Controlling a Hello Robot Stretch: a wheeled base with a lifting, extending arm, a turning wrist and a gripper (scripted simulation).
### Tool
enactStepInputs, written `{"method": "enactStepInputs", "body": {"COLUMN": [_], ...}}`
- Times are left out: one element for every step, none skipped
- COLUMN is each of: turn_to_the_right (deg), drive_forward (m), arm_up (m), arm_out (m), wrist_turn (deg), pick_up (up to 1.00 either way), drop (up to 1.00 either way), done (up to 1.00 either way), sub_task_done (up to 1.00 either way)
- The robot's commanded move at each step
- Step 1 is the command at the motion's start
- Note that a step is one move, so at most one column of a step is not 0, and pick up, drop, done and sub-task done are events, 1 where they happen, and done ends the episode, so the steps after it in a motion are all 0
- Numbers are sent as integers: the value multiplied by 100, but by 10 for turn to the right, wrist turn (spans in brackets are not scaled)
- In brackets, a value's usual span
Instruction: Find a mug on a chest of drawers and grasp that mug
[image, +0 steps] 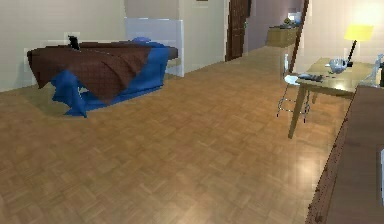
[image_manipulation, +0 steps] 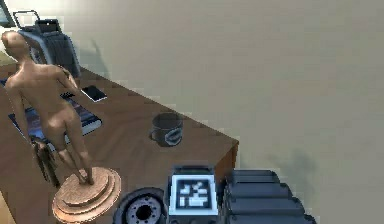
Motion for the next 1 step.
{"method": "enactStepInputs", "body": {"turn_to_the_right": [0], "drive_forward": [0], "arm_up": [0], "arm_out": [20], "wrist_turn": [0], "pick_up": [0], "drop": [0], "done": [0], "sub_task_done": [0]}}
